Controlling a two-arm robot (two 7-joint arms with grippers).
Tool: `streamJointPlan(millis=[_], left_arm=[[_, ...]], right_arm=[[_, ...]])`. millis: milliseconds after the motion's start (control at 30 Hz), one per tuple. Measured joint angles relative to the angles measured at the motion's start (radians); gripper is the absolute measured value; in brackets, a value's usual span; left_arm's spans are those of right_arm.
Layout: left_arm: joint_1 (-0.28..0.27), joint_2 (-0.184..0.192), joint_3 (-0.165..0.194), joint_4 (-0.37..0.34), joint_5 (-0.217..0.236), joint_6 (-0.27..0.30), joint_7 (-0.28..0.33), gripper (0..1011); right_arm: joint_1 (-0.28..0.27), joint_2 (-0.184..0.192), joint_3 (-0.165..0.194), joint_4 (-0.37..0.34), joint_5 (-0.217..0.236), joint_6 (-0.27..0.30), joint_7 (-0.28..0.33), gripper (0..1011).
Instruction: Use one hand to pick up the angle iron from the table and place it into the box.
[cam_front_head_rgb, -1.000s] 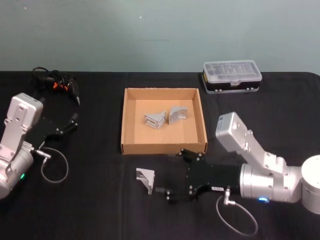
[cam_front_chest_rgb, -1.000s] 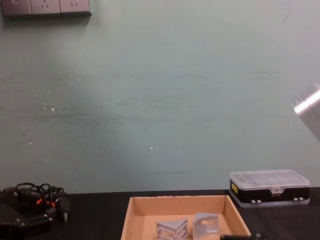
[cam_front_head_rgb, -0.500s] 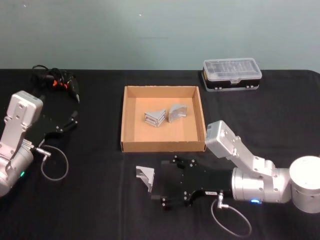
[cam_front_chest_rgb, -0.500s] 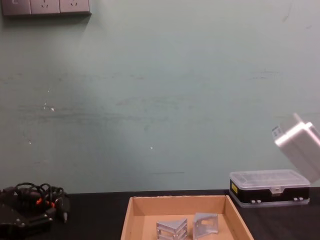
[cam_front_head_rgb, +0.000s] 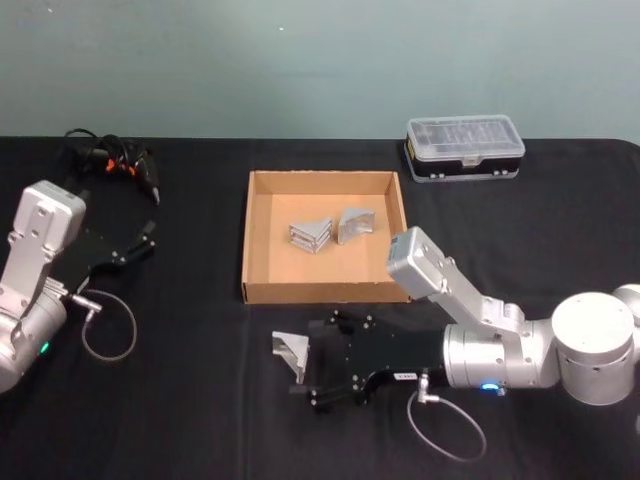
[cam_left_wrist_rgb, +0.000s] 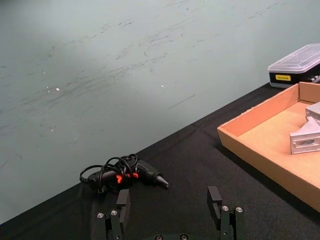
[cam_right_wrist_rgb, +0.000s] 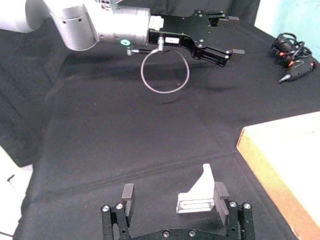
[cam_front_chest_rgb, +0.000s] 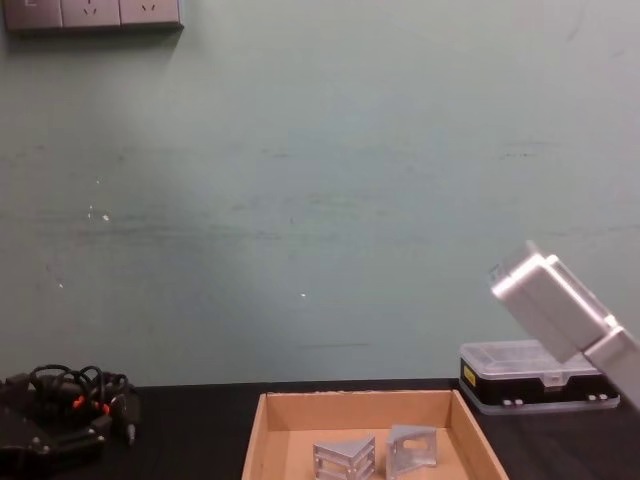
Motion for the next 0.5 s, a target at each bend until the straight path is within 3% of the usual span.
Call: streamJointPlan(millis=[500], left_arm=[[0.000,0.000,0.000,0.000,0.000,0.000,0.000,1011]], right_arm=[[0.051,-0.044,-0.034,0.063,-0.021,0.034,-0.033,1002]])
